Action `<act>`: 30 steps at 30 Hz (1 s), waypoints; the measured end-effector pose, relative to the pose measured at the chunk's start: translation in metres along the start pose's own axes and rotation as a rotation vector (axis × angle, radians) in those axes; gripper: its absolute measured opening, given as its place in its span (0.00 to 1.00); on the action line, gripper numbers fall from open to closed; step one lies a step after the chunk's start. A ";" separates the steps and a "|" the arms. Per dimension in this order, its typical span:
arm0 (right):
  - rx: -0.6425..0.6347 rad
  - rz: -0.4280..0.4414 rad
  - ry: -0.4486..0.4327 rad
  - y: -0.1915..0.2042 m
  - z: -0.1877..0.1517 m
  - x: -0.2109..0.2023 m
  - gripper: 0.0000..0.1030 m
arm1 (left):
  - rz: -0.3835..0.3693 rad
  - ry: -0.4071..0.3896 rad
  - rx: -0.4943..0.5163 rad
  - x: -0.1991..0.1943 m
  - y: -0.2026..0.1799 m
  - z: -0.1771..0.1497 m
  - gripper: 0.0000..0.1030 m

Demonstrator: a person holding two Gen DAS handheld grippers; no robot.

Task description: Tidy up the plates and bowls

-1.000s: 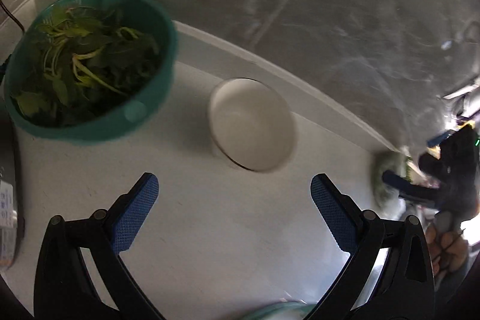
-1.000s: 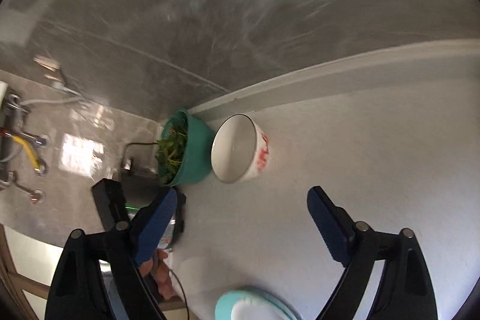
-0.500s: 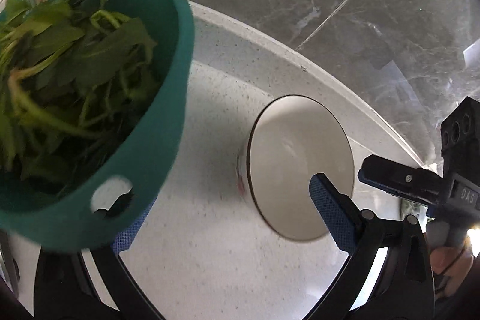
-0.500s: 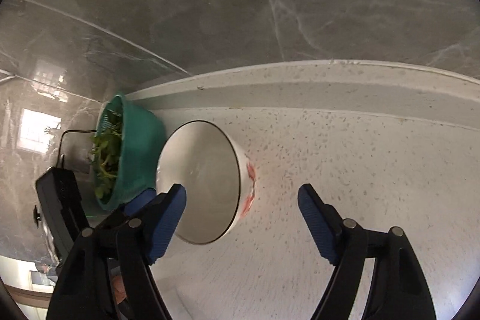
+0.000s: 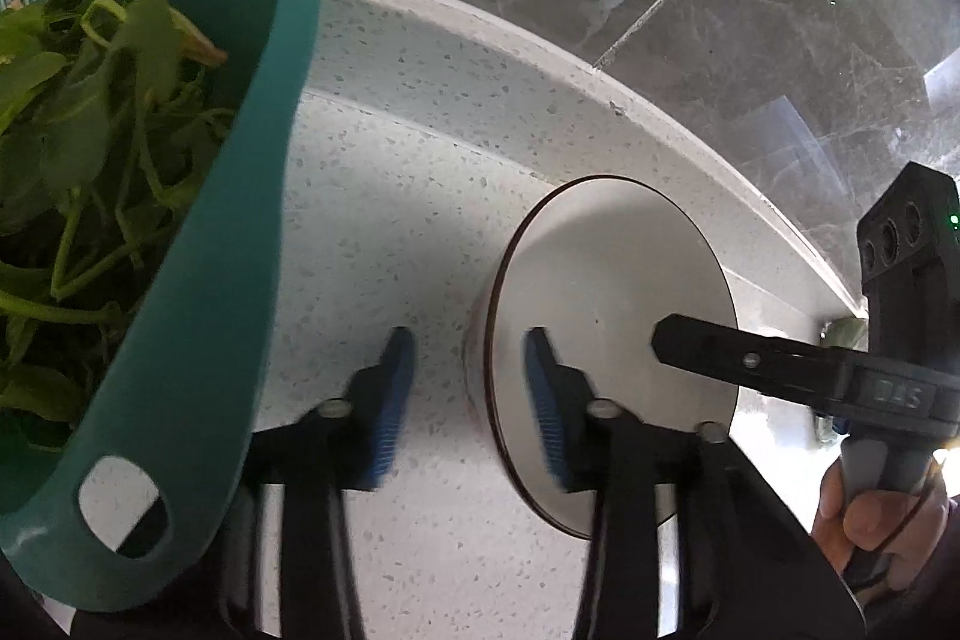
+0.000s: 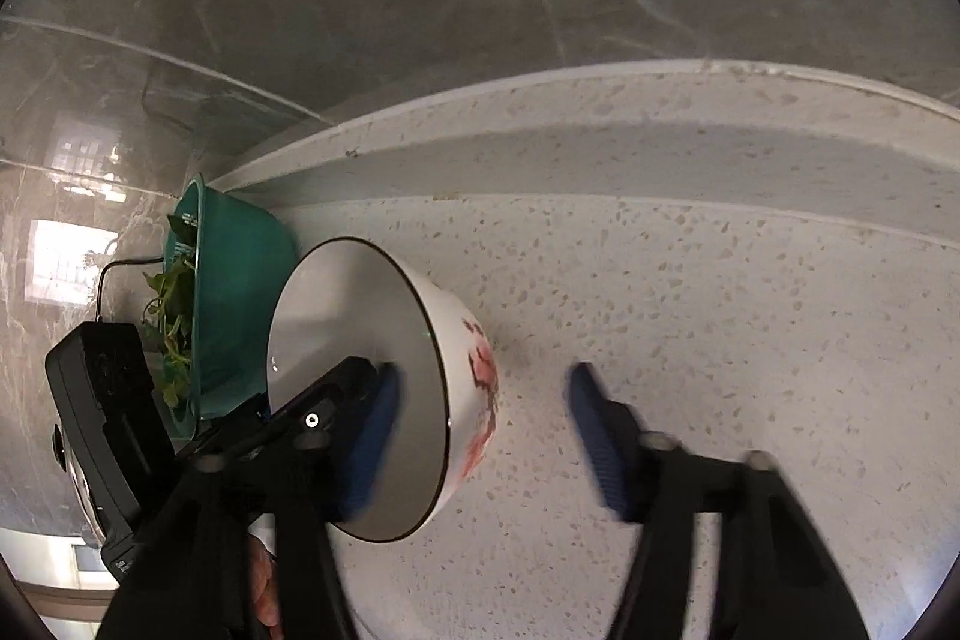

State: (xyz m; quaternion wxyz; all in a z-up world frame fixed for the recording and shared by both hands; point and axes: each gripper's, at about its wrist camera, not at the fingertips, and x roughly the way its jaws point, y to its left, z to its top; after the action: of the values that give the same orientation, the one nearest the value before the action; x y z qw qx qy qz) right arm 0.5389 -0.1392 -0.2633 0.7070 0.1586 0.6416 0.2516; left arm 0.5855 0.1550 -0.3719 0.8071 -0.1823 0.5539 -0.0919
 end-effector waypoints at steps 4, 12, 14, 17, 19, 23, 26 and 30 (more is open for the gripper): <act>0.006 0.013 0.014 0.001 0.000 0.006 0.19 | -0.016 0.000 0.026 0.003 -0.004 -0.002 0.14; 0.022 0.007 0.021 -0.001 -0.002 0.003 0.19 | -0.036 0.021 0.030 0.000 -0.002 -0.006 0.13; 0.023 0.002 0.024 -0.001 -0.004 0.002 0.19 | -0.034 0.023 0.032 -0.001 -0.003 -0.007 0.13; 0.025 0.002 0.023 -0.004 -0.005 -0.003 0.19 | -0.036 0.024 0.037 0.001 -0.008 -0.006 0.13; 0.025 0.000 0.021 -0.003 -0.006 -0.005 0.19 | -0.037 0.020 0.039 0.001 -0.013 -0.004 0.13; 0.020 -0.003 0.020 0.002 -0.006 -0.010 0.19 | -0.046 0.018 0.041 -0.007 -0.017 0.001 0.13; 0.017 0.002 0.016 0.006 -0.008 -0.020 0.19 | -0.056 0.011 0.049 -0.019 -0.017 0.001 0.13; 0.006 0.010 0.005 0.015 -0.010 -0.038 0.19 | -0.068 -0.001 0.071 -0.034 -0.028 -0.002 0.13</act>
State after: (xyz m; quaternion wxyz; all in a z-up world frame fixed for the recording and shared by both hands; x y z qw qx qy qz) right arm 0.5247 -0.1486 -0.2251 0.7038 0.1631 0.6433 0.2536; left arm 0.5724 0.1408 -0.3322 0.8097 -0.1722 0.5435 -0.1390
